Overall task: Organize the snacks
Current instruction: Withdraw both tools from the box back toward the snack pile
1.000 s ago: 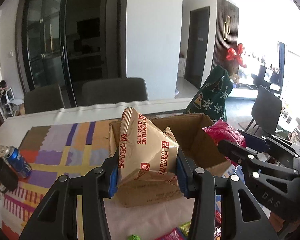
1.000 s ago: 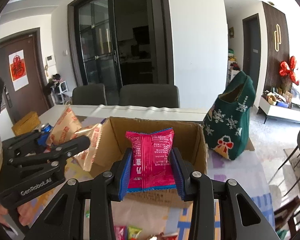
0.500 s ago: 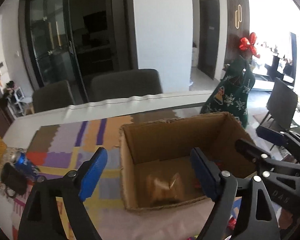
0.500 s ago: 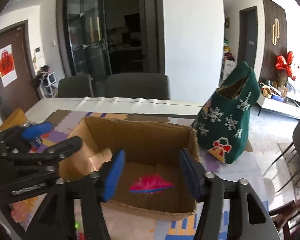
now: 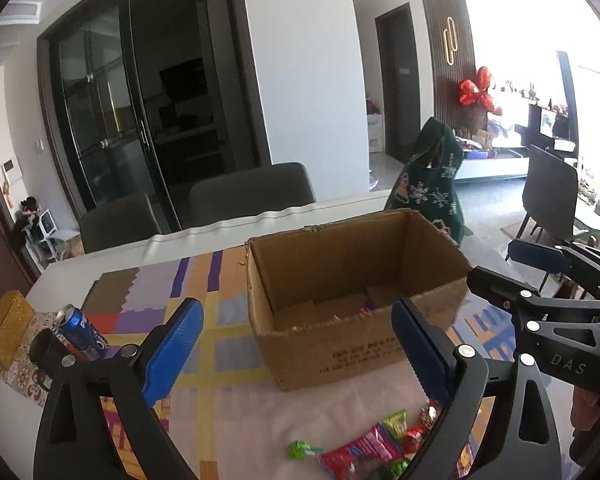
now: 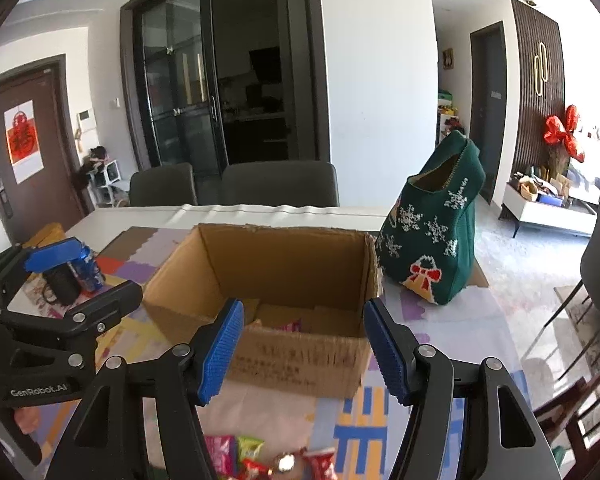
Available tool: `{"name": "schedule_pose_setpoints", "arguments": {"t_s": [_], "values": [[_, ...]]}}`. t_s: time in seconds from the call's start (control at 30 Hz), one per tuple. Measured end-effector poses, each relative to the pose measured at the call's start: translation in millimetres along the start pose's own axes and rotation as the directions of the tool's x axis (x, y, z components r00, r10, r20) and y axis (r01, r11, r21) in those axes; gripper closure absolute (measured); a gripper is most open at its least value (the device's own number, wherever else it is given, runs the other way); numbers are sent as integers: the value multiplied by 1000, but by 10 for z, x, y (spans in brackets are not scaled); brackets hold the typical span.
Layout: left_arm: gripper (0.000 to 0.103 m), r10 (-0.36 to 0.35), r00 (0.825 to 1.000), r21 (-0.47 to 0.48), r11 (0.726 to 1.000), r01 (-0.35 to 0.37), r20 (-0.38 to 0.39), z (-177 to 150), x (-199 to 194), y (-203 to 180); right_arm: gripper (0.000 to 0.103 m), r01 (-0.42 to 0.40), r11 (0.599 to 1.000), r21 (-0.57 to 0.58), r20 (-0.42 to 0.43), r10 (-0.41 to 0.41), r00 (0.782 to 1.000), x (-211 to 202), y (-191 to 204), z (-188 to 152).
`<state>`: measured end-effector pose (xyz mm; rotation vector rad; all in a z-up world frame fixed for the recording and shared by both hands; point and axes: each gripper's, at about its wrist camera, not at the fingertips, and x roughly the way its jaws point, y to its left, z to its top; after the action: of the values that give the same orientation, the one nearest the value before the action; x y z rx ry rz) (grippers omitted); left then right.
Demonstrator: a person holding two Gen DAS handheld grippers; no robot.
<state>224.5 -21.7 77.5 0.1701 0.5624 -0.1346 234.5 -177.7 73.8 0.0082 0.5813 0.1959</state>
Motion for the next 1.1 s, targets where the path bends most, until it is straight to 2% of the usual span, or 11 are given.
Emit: {"name": "schedule_pose_setpoints", "arguments": {"t_s": [0.3, 0.5, 0.8, 1.1], "values": [[7, -22, 1000, 37, 999, 21, 20, -336, -366, -126, 40, -5, 1000, 3, 0, 5, 1000, -362, 35, -292], [7, -59, 998, 40, 997, 59, -21, -635, -433, -193, 40, -11, 1000, 7, -31, 11, 999, -474, 59, -540], [7, -119, 990, 74, 989, 125, -79, -986, -417, -309, 40, -12, 1000, 13, -130, 14, 991, -484, 98, -970], [7, -164, 974, 130, 974, 184, -154, -1334, -289, -441, 40, -13, 999, 42, -236, 22, 971, -375, 73, -1345]]}}
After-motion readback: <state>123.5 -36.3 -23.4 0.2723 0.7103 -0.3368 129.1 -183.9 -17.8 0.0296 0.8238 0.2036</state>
